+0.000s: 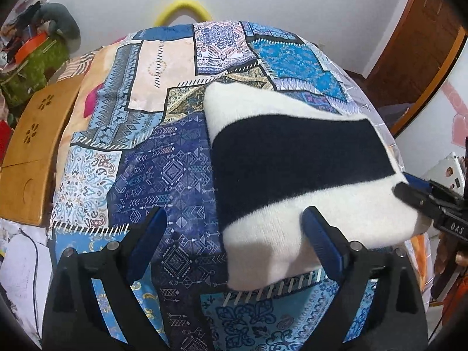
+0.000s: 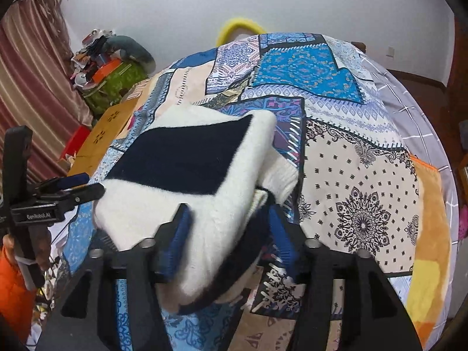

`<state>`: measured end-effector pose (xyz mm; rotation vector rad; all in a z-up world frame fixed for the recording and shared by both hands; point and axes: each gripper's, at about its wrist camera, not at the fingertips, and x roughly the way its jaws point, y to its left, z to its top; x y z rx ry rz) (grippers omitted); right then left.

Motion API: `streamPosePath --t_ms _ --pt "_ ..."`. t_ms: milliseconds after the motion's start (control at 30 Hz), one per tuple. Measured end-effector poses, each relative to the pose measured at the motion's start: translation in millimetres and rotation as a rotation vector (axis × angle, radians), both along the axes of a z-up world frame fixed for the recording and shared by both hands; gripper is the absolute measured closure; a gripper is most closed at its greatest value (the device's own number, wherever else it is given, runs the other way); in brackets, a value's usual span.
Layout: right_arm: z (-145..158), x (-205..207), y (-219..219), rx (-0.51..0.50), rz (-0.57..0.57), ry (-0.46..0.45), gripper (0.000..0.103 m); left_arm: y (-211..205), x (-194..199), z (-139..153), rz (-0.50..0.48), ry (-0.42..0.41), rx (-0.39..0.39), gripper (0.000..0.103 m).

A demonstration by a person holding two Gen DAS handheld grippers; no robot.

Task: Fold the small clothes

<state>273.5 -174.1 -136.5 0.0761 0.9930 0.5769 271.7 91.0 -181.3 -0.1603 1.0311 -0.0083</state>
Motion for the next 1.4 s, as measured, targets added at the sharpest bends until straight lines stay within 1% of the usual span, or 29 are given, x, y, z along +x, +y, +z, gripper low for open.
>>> streamPosePath --t_ms 33,67,100,167,233,300,567,733,933,967,1033,1100,1167,1267,1333,1400 --pt "-0.6 1.8 -2.9 0.001 -0.016 0.005 0.032 1.3 3.6 0.8 0.007 0.003 -0.009 0.009" --pt "-1.9 3.8 -4.8 0.006 -0.023 0.013 0.028 2.3 6.7 0.6 0.011 0.007 -0.017 0.009" --pt "-4.1 6.4 -7.4 0.017 -0.028 0.026 0.026 3.8 12.0 -0.5 0.016 0.017 -0.037 0.009" --pt "-11.2 13.4 -13.3 0.056 -0.043 0.081 0.021 5.3 20.8 -4.6 0.02 0.036 -0.075 0.009" --pt "-19.8 20.4 -18.3 0.102 -0.055 0.138 0.02 7.1 30.6 -12.4 0.029 0.069 -0.128 0.009" --pt "-25.3 23.6 -20.0 0.128 -0.061 0.17 0.019 8.1 39.3 -20.6 0.031 0.097 -0.186 0.009" --pt "-52.0 43.0 -21.0 0.248 -0.067 0.313 0.017 12.3 62.9 -43.5 0.032 0.167 -0.351 0.009" --pt "-64.9 49.7 -19.2 0.298 -0.061 0.357 0.015 19.1 74.5 -56.6 0.042 0.216 -0.464 0.008" --pt "-66.4 47.5 -14.4 0.336 -0.053 0.356 0.014 20.0 81.9 -63.8 0.055 0.24 -0.526 0.008" --pt "-66.5 48.0 -13.3 0.343 -0.059 0.361 0.018 20.5 81.8 -64.5 0.057 0.244 -0.533 0.008" --pt "-65.2 46.2 -8.9 0.357 -0.054 0.371 0.022 22.2 81.3 -65.9 0.063 0.258 -0.553 0.008" --pt "-61.7 46.8 -2.9 0.345 -0.059 0.359 0.028 23.7 79.4 -65.0 0.069 0.266 -0.578 0.008" --pt "-56.3 44.3 -0.3 0.332 -0.051 0.335 0.038 23.8 77.3 -63.0 0.063 0.265 -0.582 0.01" --pt "-50.8 44.1 -2.5 0.328 -0.044 0.32 0.05 22.6 71.1 -55.8 0.043 0.247 -0.574 0.018" --pt "-45.4 44.9 1.4 0.313 -0.035 0.305 0.054 22.7 64.7 -46.8 0.026 0.22 -0.572 0.028" --pt "-40.3 44.5 2.9 0.303 -0.03 0.291 0.057 21.8 60.0 -37.2 0.007 0.193 -0.555 0.034"
